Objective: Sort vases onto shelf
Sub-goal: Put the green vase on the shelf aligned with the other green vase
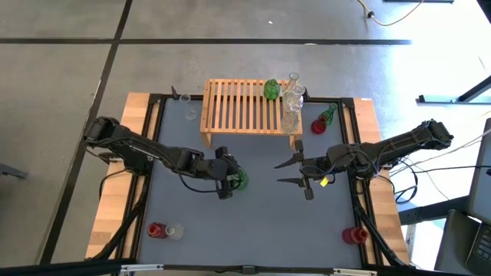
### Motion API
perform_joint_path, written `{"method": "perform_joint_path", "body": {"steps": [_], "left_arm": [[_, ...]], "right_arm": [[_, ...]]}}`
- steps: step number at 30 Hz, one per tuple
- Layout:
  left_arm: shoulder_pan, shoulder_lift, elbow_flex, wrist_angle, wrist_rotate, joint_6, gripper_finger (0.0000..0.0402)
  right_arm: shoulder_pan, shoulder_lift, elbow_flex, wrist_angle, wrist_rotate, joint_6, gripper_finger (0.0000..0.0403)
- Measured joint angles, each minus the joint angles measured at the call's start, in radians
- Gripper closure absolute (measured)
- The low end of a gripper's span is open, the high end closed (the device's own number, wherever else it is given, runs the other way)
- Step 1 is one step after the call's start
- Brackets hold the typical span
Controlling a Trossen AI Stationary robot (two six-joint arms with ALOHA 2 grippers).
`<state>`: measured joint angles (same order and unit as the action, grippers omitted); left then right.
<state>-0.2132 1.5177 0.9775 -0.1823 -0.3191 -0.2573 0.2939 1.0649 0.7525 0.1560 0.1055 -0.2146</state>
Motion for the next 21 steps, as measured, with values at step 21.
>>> {"method": "perform_joint_path", "body": {"steps": [21], "left_arm": [[0.109, -0.002, 0.566, -0.426, 0.006, 0.173, 0.0172]], "right_arm": [[0.0, 0.0, 0.0, 0.0, 0.0, 0.017, 0.0233]]}}
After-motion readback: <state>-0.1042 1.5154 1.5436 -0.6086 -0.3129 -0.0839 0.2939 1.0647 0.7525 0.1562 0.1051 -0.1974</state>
